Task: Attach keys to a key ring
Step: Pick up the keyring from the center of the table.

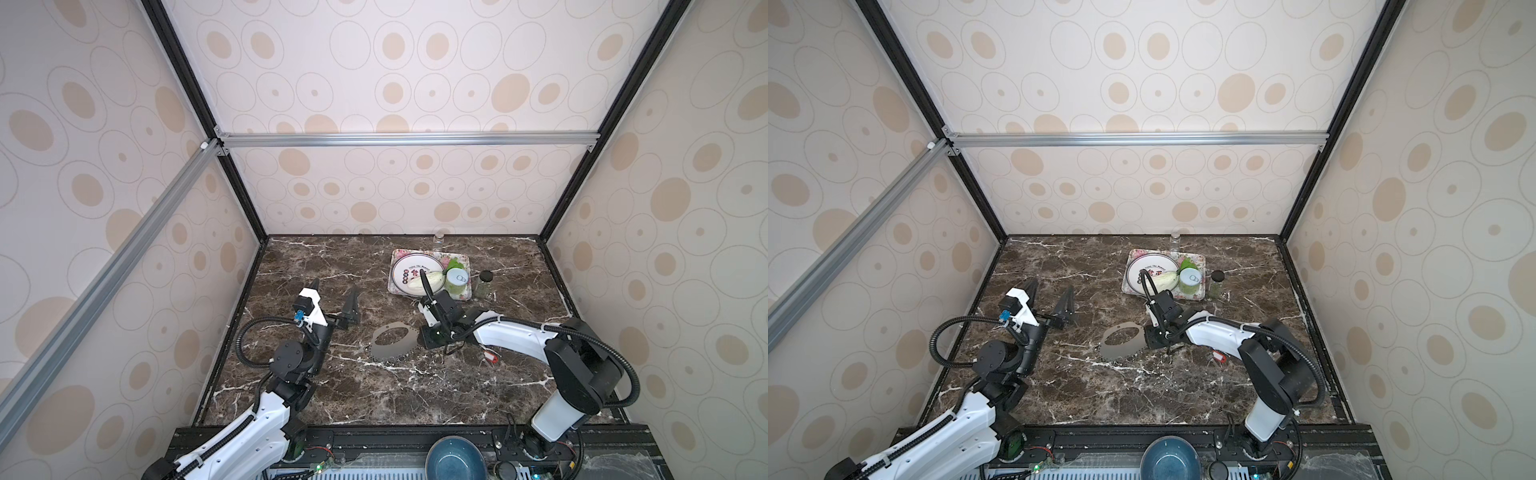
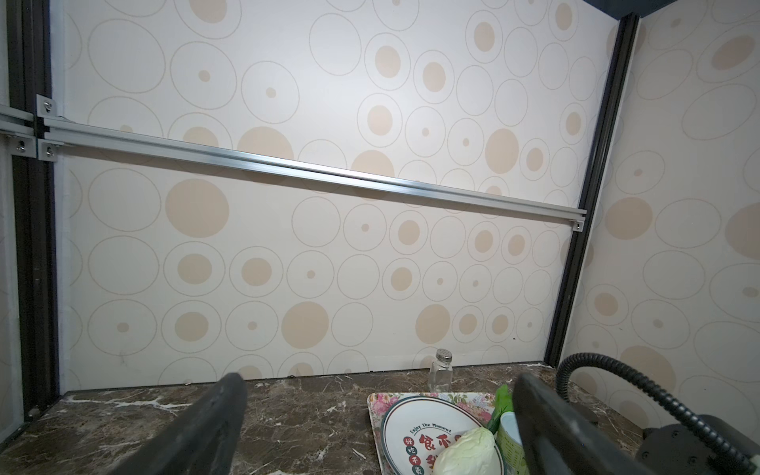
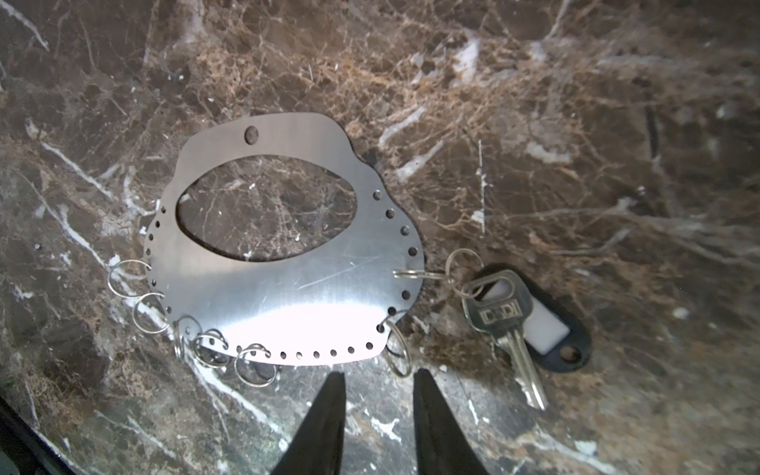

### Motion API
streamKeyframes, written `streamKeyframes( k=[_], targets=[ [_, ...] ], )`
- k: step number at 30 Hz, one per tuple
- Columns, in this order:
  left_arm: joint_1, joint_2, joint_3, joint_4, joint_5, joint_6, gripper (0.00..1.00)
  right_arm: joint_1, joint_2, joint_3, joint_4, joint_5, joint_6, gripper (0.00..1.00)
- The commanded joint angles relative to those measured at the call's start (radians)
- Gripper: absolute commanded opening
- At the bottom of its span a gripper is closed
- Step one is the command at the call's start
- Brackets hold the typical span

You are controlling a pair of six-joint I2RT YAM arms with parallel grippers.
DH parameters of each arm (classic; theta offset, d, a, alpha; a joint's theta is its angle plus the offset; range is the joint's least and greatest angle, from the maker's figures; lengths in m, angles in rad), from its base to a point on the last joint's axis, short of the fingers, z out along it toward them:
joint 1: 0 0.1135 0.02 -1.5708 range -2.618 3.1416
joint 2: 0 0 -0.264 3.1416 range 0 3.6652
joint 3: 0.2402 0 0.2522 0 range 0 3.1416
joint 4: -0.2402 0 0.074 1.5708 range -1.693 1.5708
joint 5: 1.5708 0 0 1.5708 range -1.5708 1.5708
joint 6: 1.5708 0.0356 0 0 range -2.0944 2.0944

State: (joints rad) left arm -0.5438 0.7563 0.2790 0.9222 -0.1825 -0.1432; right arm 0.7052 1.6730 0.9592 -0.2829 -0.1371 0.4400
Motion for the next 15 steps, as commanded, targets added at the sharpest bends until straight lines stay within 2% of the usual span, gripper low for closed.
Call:
streamKeyframes(
  k=[1,15],
  targets=[
    [0.009,-0.003,0.008,0.010,-0.005,-0.003,1.00,-0.011,0.027,0.023,-0.002,-0.001,0.002,0.31],
    [0.009,0.006,0.009,0.012,-0.003,-0.002,1.00,-0.019,0.065,0.039,0.013,-0.032,-0.003,0.25]
  ],
)
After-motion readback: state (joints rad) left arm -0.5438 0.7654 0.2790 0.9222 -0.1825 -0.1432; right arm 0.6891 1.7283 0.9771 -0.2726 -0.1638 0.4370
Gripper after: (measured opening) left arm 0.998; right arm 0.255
